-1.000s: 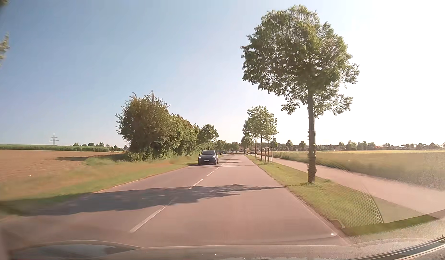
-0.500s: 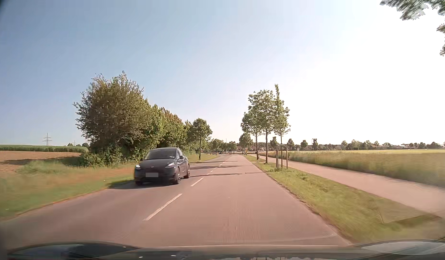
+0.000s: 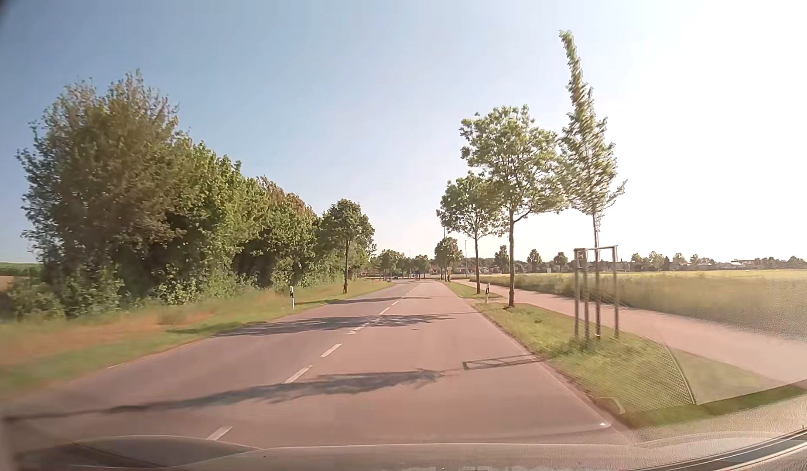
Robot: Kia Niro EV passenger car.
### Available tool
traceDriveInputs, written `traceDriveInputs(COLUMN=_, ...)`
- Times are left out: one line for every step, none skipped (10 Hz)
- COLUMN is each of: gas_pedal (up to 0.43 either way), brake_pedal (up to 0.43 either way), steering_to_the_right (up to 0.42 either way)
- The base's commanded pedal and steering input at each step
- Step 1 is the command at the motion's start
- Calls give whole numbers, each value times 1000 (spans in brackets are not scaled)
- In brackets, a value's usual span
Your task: Follow the waypoints while adhering to traffic rules and regulations
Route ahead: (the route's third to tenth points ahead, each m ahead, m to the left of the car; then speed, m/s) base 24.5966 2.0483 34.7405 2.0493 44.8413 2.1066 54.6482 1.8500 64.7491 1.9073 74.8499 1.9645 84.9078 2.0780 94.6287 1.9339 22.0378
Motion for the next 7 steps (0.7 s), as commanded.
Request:
traceDriveInputs(gas_pedal=189, brake_pedal=12, steering_to_the_right=1)
traceDriveInputs(gas_pedal=189, brake_pedal=12, steering_to_the_right=1)
traceDriveInputs(gas_pedal=189, brake_pedal=12, steering_to_the_right=2)
traceDriveInputs(gas_pedal=177, brake_pedal=12, steering_to_the_right=2)
traceDriveInputs(gas_pedal=169, brake_pedal=12, steering_to_the_right=2)
traceDriveInputs(gas_pedal=138, brake_pedal=12, steering_to_the_right=1)
traceDriveInputs(gas_pedal=98, brake_pedal=12, steering_to_the_right=1)
